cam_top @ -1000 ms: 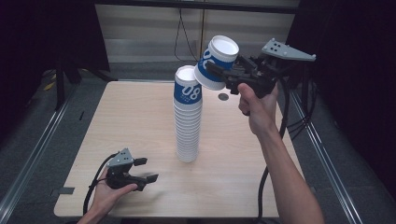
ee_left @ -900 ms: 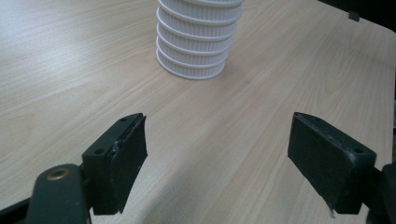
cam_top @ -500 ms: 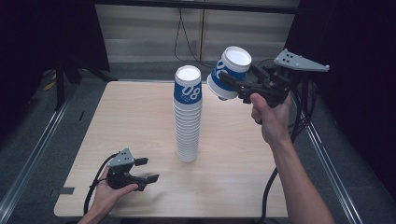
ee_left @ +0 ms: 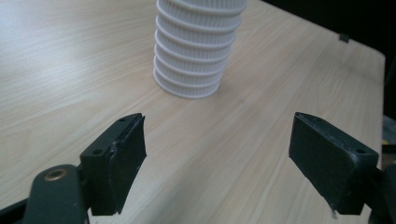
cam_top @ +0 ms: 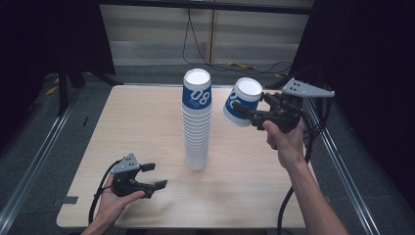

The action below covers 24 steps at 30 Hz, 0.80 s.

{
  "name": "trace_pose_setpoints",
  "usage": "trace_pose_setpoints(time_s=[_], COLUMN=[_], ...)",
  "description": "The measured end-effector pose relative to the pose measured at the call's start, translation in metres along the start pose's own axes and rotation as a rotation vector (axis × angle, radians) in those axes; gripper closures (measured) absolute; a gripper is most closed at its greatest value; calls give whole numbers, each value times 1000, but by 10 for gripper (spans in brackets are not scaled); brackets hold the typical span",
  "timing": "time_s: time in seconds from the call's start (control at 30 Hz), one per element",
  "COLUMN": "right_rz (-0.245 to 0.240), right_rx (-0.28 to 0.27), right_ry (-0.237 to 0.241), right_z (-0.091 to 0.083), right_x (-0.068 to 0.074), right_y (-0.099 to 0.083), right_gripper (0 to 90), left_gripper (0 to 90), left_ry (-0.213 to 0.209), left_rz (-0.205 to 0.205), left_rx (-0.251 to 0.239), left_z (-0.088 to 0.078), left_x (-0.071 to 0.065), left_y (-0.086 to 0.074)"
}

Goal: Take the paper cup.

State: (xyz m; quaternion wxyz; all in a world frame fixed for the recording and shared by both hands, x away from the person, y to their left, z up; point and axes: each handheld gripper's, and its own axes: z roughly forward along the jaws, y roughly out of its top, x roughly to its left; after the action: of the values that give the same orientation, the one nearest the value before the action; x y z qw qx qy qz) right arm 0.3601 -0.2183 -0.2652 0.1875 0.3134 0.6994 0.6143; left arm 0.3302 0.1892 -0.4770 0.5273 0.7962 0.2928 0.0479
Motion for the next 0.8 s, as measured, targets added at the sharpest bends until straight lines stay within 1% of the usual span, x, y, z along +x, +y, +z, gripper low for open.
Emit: trace_pose_setpoints(time_s=[0.03,0.07,0.13,0.2,0.23,0.3,0.33,0.4,0.43,0.47,0.53,0.57,0.63,0.67,0.7,0.73,0.77,0.8], right_rz=[0,6,12,13,15,25,26,25,28,31,27,28,28,31,33,32,36,39], right_rx=[7,20,37,48,50,59,63,77,79,81,104,108,117,114,115,115,113,116], right_ry=[2,9,13,20,23,35,36,44,45,44,51,58,71,76,81,82,84,91], right_z=[1,2,4,6,6,7,7,9,10,11,15,16,17,17,17,17,17,17], right_x=[0,0,0,1,1,3,3,6,7,8,12,13,17,18,18,19,19,19], right_y=[-4,-9,-15,-21,-24,-30,-33,-39,-41,-45,-52,-55,-60,-62,-63,-65,-66,-68], right_gripper=[275,275,275,276,277,277,277,277,277,277,277,277,277,277,277,277,277,278], left_gripper=[187,188,187,187,187,187,187,187,185,182,182,182,182,182,182,182,178,176], left_ry=[-17,-23,-23,-38,-38,-38,-37,-27,-26,-31,-29,-33,-35,-37,-40,-40,-37,-26], left_rz=[-17,-17,-2,2,13,18,13,16,12,11,27,27,28,36,32,44,46,59], left_rx=[-18,-26,-24,-33,-32,-36,-44,-37,-42,-49,-57,-64,-64,-62,-65,-63,-65,-75], left_z=[0,0,1,1,1,1,1,0,0,-1,-1,-1,0,1,3,4,5,6], left_x=[-2,-3,-5,-7,-7,-7,-7,-7,-7,-8,-10,-10,-10,-11,-12,-12,-13,-13], left_y=[2,3,6,9,10,11,12,14,16,18,23,25,29,32,34,36,38,40])
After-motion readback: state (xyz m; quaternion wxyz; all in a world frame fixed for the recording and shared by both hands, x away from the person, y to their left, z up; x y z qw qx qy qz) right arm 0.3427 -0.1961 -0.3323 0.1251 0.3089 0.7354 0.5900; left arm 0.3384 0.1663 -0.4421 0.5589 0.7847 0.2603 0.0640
